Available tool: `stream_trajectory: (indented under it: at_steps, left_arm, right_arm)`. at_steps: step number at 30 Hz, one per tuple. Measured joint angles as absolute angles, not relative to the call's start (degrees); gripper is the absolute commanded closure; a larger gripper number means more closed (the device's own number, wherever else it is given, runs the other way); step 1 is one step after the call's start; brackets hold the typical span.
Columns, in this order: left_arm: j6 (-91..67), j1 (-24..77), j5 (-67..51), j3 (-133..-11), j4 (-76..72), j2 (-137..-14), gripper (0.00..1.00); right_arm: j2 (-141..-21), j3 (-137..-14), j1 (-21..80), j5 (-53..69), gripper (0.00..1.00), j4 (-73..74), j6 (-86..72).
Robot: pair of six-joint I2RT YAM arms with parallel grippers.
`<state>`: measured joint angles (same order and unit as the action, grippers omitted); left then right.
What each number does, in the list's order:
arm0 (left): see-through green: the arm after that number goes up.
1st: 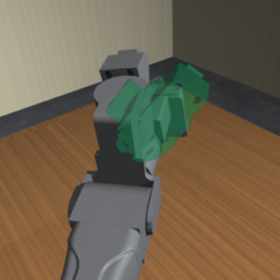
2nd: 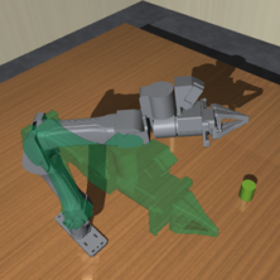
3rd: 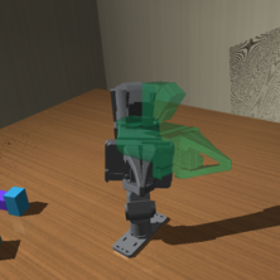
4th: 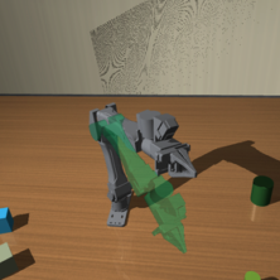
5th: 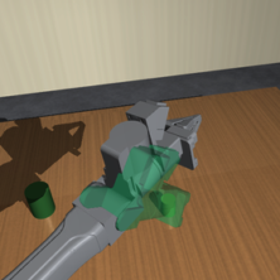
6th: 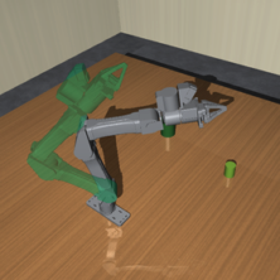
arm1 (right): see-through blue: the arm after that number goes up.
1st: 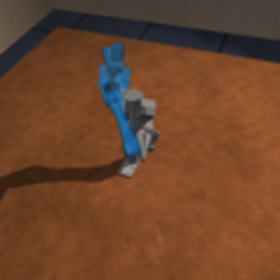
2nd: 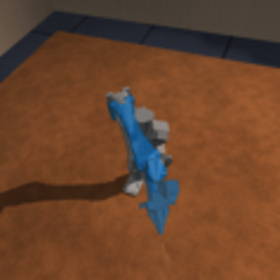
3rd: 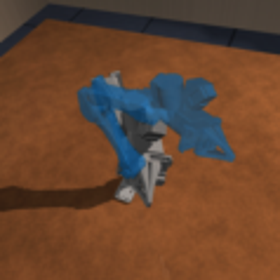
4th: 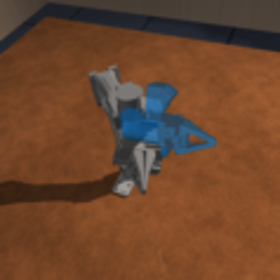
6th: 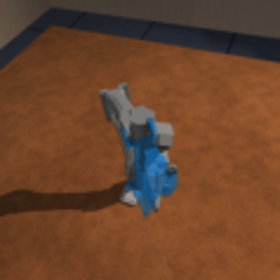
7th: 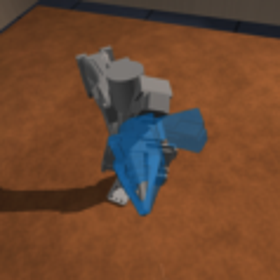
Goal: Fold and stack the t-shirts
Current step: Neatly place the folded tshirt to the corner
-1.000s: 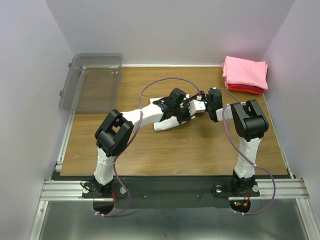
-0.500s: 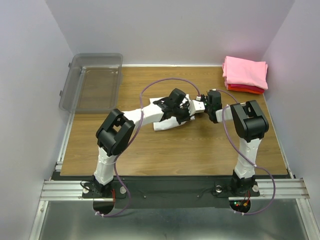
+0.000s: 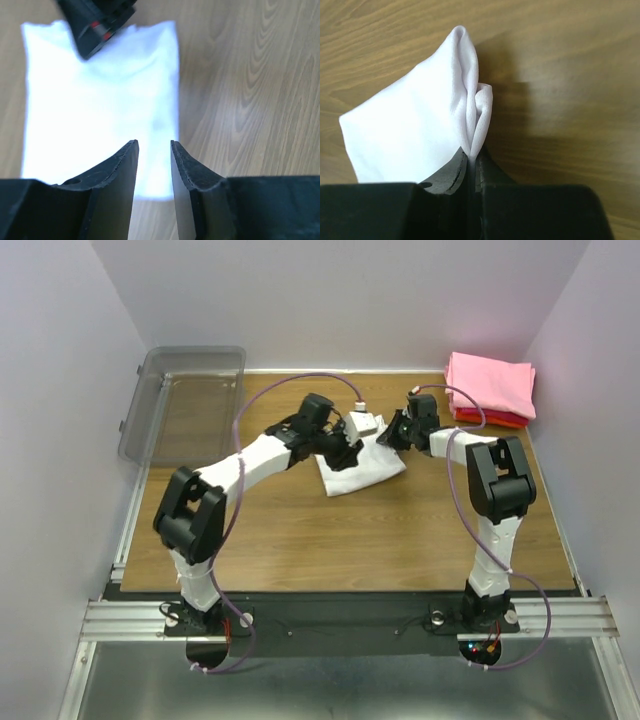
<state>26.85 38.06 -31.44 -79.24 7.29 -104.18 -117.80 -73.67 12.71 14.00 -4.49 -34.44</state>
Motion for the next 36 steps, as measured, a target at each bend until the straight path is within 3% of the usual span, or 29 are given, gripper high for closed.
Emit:
stream_trajectory:
  at_steps: [8, 12, 13, 14, 21, 36]
  left_arm:
    - [26.02, 32.34, -32.62, -75.85, 10.66, -93.82, 0.53]
    - [24.75, 32.14, -33.65, -72.66, 10.81, -92.88, 0.53]
    - [24.21, 32.14, -34.02, -71.79, 10.74, -92.88, 0.46]
    - [23.81, 32.14, -34.41, -70.98, 10.61, -92.88, 0.45]
    - [21.71, 32.12, -38.94, -67.57, 10.44, -92.92, 0.44]
    - [21.08, 32.12, -42.44, -66.35, 9.72, -92.92, 0.44]
  right_arm:
    - [-118.19, -86.74, 9.02, 9.89, 0.99, 7.07, -16.6]
    - [-121.03, -96.68, 6.59, 7.4, 0.99, 11.44, -10.63]
    - [-121.95, -99.22, 6.13, 6.59, 0.99, 12.53, -9.06]
    - [-122.56, -101.06, 5.8, 6.07, 0.99, 13.47, -7.75]
    - [-128.38, -114.67, 4.29, 0.78, 0.99, 20.86, 1.04]
    - [-130.32, -127.37, 3.46, -3.7, 0.99, 26.55, 10.68]
